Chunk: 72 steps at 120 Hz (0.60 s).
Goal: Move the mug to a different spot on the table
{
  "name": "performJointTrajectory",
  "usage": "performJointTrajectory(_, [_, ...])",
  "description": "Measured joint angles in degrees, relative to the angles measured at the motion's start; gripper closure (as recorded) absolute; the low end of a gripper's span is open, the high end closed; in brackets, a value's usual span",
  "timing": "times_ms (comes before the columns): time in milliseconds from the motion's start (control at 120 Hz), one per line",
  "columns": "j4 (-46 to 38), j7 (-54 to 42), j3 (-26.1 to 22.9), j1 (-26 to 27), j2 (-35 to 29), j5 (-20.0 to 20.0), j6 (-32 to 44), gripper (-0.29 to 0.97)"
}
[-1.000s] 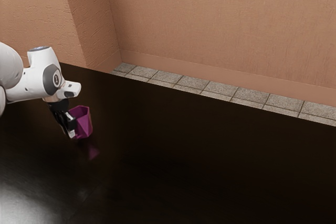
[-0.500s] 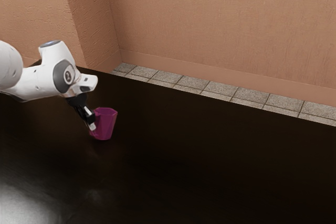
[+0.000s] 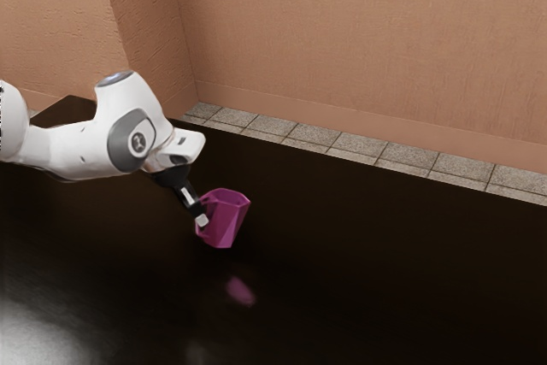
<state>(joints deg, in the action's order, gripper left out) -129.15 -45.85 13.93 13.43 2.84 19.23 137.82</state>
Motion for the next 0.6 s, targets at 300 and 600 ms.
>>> performJointTrajectory(300, [-1.66,1.93,0.12,0.96,-0.07,0.67,2.73,0.67])
performJointTrajectory(600, [-2.37,3.21,1.13,-0.45,1.79,2.14,4.37,0.66])
